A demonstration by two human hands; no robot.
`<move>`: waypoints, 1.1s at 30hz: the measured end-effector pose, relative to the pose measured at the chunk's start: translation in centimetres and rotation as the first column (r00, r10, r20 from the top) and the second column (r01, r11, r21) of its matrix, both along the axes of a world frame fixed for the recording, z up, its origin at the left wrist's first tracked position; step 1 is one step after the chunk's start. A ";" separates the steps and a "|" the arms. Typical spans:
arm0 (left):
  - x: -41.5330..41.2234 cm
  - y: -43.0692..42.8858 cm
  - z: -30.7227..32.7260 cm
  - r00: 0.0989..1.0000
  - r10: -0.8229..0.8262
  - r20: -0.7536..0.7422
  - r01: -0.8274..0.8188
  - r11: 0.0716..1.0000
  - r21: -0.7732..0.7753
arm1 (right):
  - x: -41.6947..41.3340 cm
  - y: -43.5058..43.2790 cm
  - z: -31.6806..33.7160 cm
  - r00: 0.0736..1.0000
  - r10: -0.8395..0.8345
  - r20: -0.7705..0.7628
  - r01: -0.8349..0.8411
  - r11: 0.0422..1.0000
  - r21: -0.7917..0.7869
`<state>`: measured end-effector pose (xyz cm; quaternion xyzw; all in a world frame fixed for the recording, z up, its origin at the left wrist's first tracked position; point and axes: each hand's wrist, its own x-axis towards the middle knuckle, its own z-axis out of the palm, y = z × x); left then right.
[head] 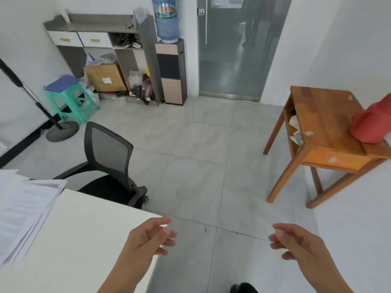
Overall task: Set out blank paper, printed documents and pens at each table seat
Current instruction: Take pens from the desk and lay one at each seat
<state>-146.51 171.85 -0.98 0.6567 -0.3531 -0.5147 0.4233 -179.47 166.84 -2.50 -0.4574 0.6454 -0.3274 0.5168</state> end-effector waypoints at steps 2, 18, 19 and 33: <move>0.7 -4.2 0.0 1.000 0.003 0.015 -0.003 1.000 0.007 | 0.7 -4.1 -0.7 1.000 0.001 0.012 -0.001 1.000 0.021; 8.1 -36.9 -0.2 0.942 0.332 -0.055 -0.329 0.943 0.051 | 12.0 -49.4 0.1 0.943 0.332 0.018 -0.332 0.943 -0.026; 9.1 -38.0 -0.5 0.930 0.364 -0.054 -0.361 0.931 0.059 | 13.5 -51.7 0.0 0.934 0.357 0.017 -0.357 0.934 -0.027; 33.5 -64.9 -0.5 0.864 0.503 0.004 -0.503 0.864 -0.009 | 38.0 -79.6 -0.3 0.894 0.444 0.061 -0.442 0.896 -0.037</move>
